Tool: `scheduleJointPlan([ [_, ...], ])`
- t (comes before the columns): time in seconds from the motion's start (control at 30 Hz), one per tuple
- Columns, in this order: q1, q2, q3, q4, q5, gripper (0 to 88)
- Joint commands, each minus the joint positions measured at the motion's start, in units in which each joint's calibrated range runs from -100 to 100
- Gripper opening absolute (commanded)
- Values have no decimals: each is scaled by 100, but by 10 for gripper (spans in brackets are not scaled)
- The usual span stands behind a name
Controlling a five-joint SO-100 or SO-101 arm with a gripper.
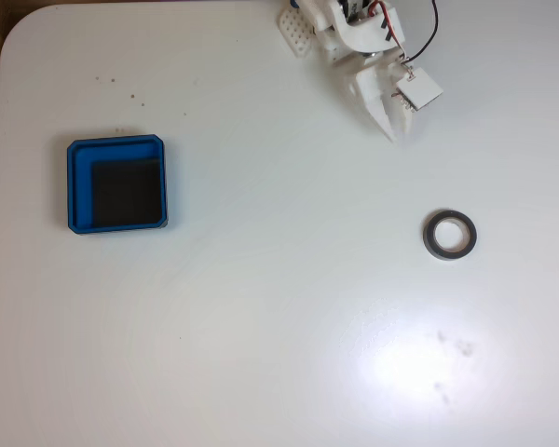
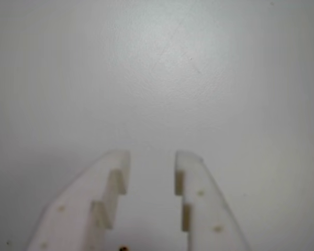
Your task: Pick the black tape roll and drop it in the blue box
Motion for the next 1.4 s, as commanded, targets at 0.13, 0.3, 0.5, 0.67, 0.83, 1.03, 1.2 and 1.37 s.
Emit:
scheduleJointPlan([
  [0.13, 19, 39, -171, -118, -29, 22],
  [0.3, 38, 39, -324, -118, -29, 22],
  [0.5, 38, 39, -396, -143, -29, 22],
  [0.67, 38, 81, -396, -712, -21, 22],
  [0.83, 19, 1059, -449, -1314, -21, 22],
  [1.03, 19, 2038, -1510, -1364, -3, 22],
  [1.2, -20, 3292, -2732, -1356, -3, 22],
  [1.37, -30, 4529, -3927, -1356, 14, 22],
])
